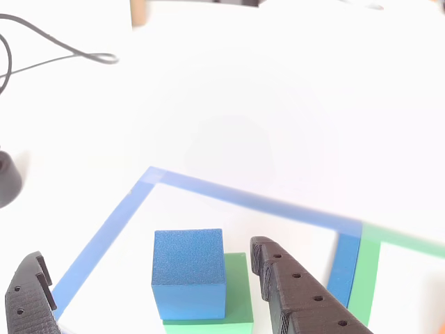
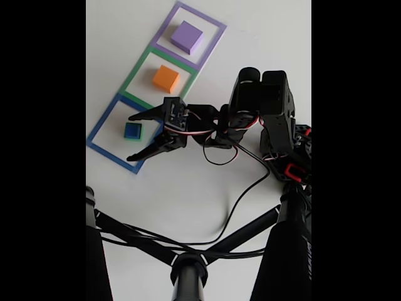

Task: Tower of hanoi

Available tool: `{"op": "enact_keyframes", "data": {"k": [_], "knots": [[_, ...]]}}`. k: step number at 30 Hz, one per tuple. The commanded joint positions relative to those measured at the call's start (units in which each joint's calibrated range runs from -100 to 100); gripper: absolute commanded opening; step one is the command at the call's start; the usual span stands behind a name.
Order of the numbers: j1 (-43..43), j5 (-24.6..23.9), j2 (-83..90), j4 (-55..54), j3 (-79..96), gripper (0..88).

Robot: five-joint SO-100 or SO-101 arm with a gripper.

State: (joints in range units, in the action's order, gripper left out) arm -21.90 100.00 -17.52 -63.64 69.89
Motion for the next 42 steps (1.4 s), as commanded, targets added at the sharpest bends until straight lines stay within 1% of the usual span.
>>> {"op": "enact_keyframes", "data": {"k": [1,13,18,29,42], "knots": [[-0.06,0.0,0.2,-1.54,-0.8,33.0],[-1.3,0.0,-1.01,-2.92,-0.71,32.6],[-1.4,0.0,-1.34,-3.0,-0.89,30.9],[-1.59,0.0,-2.63,-3.08,-2.71,25.0],[-1.88,0.0,-3.03,-2.75,-2.98,14.8]]}}
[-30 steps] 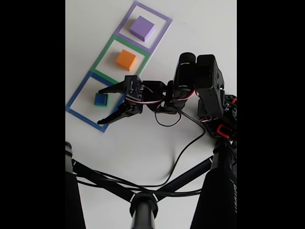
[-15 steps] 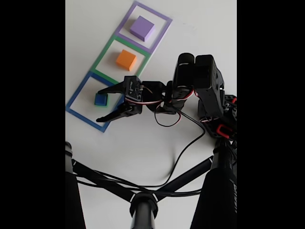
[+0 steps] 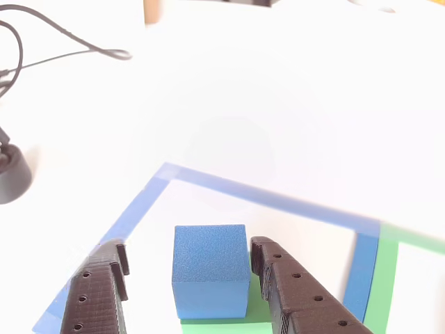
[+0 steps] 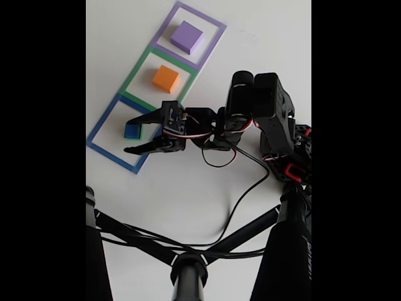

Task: Tower of hanoi

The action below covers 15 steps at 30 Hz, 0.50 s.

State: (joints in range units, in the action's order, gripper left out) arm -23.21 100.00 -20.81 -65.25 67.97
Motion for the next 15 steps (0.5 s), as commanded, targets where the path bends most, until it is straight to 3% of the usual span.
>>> {"op": "enact_keyframes", "data": {"k": [1,15], "knots": [[-0.57,0.0,0.26,-1.15,-1.06,14.4],[-0.66,0.0,0.26,-1.07,-0.79,7.4]]}}
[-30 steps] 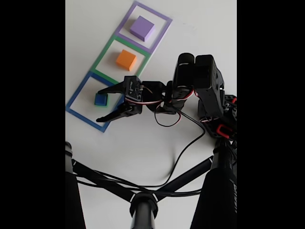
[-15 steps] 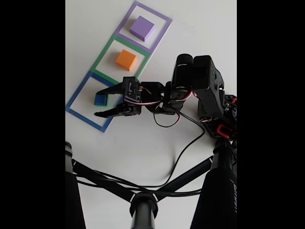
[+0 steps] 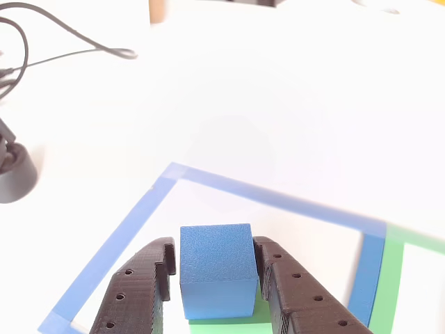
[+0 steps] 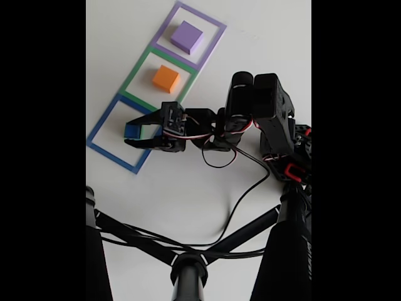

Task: Tower of hanoi

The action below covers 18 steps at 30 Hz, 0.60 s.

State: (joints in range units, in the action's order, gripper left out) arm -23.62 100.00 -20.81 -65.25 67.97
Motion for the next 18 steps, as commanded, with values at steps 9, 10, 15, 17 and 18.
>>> {"op": "enact_keyframes", "data": {"k": [9,10,15,17,18], "knots": [[-0.16,0.0,0.91,-0.58,-0.7,4.0],[-0.16,0.0,1.15,-0.42,-0.7,3.9],[-0.16,0.0,5.67,2.66,0.03,3.6],[-0.25,0.0,9.79,6.54,0.3,3.3],[-0.25,0.0,12.13,8.89,0.39,3.2]]}}
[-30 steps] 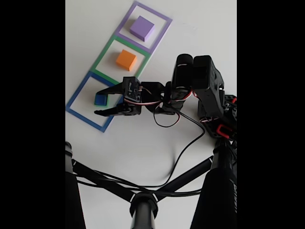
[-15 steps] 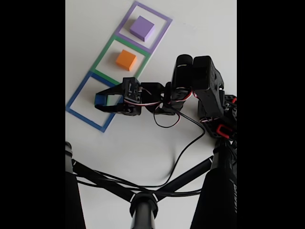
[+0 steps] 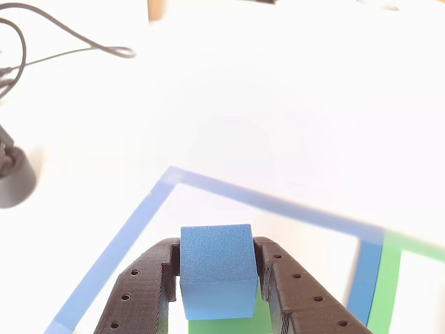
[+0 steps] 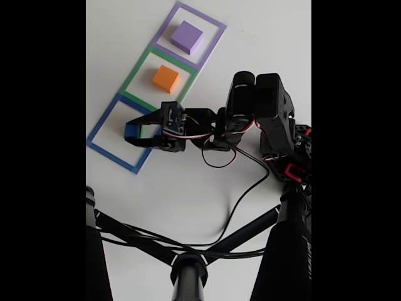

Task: Tower of hanoi

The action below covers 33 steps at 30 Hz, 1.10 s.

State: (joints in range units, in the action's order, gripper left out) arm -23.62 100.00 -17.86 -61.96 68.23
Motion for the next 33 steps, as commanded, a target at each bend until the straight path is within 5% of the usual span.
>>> {"op": "enact_keyframes", "data": {"k": [1,5,11,15,22,33], "knots": [[-0.35,0.0,12.08,8.68,0.13,3.2],[-0.54,0.0,25.08,23.5,-0.6,3.2],[-0.06,0.0,47.12,62.85,-12.05,3.2],[1.76,0.0,52.62,92.16,-31.42,3.2],[6.07,-7.1,45.11,135.32,-77.05,3.2],[15.76,-8.79,43.01,156.7,-102.23,3.1]]}}
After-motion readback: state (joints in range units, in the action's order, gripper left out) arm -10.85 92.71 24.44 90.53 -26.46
